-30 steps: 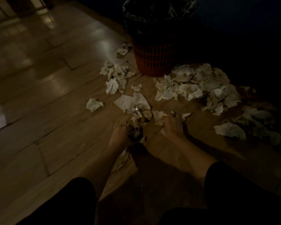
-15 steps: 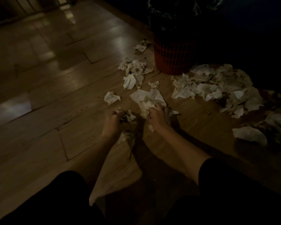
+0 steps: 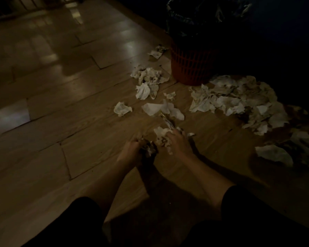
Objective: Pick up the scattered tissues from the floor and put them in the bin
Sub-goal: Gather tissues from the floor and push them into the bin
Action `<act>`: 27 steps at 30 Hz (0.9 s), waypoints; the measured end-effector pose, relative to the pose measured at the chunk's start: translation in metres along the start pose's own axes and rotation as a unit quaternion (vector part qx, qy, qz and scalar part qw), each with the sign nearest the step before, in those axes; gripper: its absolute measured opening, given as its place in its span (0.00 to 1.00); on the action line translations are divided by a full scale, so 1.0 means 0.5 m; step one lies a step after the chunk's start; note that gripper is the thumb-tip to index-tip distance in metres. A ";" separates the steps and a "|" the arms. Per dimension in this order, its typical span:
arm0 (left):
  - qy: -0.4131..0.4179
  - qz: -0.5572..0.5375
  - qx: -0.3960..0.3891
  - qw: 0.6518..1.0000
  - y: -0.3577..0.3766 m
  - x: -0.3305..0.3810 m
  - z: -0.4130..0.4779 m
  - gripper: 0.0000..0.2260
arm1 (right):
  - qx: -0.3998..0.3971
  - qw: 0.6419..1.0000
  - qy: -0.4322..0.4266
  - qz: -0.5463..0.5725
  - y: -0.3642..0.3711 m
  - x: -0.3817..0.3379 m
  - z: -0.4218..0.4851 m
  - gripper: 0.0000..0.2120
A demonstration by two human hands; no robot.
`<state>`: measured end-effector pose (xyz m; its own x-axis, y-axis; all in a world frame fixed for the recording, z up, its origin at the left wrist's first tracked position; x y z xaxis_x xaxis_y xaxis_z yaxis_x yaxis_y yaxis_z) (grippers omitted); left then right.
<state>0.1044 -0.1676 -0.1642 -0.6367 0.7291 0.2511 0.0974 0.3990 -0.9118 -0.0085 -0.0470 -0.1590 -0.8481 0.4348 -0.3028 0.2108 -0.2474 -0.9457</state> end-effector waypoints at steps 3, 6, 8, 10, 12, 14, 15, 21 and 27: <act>0.021 -0.034 0.020 0.999 -0.080 0.041 0.060 0.20 | -0.009 0.999 0.027 0.043 -0.034 0.046 0.028 0.18; 0.078 -0.080 0.074 0.991 -0.172 0.112 0.138 0.16 | 0.012 0.999 0.013 0.041 -0.111 0.074 0.061 0.20; 0.113 -0.077 0.104 0.985 -0.232 0.164 0.186 0.15 | 0.020 0.999 0.008 0.034 -0.162 0.096 0.088 0.21; 0.143 -0.066 0.130 0.979 -0.295 0.210 0.221 0.14 | 0.031 0.999 0.000 0.028 -0.214 0.112 0.116 0.23; 0.172 -0.070 0.133 0.974 -0.354 0.248 0.244 0.16 | 0.043 0.999 -0.008 0.009 -0.268 0.116 0.144 0.24; 0.201 -0.070 0.139 0.967 -0.420 0.274 0.255 0.18 | 0.049 0.999 -0.006 -0.014 -0.326 0.119 0.176 0.24; 0.211 -0.070 0.144 0.964 -0.455 0.283 0.260 0.19 | 0.053 0.998 -0.001 -0.023 -0.359 0.117 0.193 0.24; 0.254 -0.069 0.154 0.952 -0.645 0.348 0.278 0.22 | 0.077 0.996 0.036 -0.036 -0.564 0.098 0.279 0.21; 0.252 -0.098 0.210 0.939 -0.776 0.477 0.361 0.22 | 0.096 0.993 0.022 -0.060 -0.700 0.164 0.388 0.19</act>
<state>-0.2233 -0.2489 0.1910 -0.1563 0.8771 0.4541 -0.3616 0.3770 -0.8527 -0.2460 -0.0926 0.1699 -0.8389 0.5073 -0.1973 0.0089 -0.3496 -0.9368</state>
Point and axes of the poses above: each hand's wrist, its own z-axis towards the middle knuckle, its own y-axis out of the palm, x = y × z, the point moved 8 cm from there along z, towards the middle knuckle, and after that the axes turned 14 degrees about -y, right-handed, at the moved point
